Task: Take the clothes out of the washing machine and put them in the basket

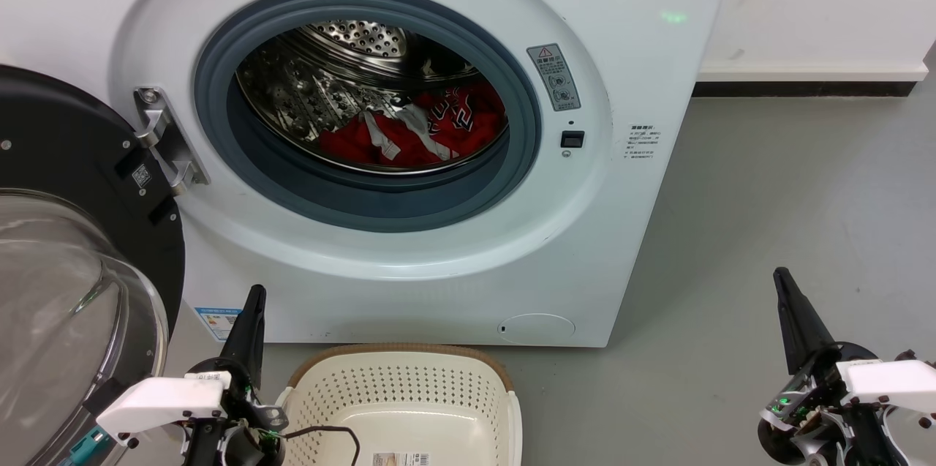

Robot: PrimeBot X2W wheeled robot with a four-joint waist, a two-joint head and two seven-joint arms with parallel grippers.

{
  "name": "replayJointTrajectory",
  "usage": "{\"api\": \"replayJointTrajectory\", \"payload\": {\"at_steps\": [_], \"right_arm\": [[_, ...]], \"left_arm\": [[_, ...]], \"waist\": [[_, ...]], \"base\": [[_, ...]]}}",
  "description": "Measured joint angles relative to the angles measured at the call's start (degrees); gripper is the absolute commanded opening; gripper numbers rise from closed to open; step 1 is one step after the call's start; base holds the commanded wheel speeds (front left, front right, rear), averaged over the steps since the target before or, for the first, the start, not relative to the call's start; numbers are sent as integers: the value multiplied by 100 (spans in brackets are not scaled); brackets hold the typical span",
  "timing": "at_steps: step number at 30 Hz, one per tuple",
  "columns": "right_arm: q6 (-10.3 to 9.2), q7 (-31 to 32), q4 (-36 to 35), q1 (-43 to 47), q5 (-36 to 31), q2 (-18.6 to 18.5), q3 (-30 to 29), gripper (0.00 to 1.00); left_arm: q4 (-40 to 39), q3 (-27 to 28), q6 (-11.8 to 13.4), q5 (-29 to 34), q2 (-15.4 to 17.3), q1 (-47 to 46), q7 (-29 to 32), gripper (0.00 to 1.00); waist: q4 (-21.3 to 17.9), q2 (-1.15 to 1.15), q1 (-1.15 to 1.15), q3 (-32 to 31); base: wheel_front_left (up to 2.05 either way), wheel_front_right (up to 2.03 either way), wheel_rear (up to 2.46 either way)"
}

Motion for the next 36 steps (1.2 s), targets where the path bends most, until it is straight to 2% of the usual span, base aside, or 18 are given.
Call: {"api": "replayJointTrajectory", "payload": {"at_steps": [19,20,28,36], "right_arm": [[0,0,0,0,0,1,0,0],[0,-1,12,8,1,1,0,100],[0,-109,220,255,-56,5,9,100],[0,-327,26,270,-839,8,-31,100]], "left_arm": [[0,0,0,0,0,0,0,0],[14,-1,0,1,-1,6,-3,100],[170,-35,0,109,-21,248,-122,100],[-118,-47,156,911,-20,249,-327,100]], "waist": [[0,0,0,0],[0,0,0,0],[1,0,0,2],[1,0,0,21]], "base": [[0,0,0],[0,0,0],[0,0,0],[0,0,0]]}}
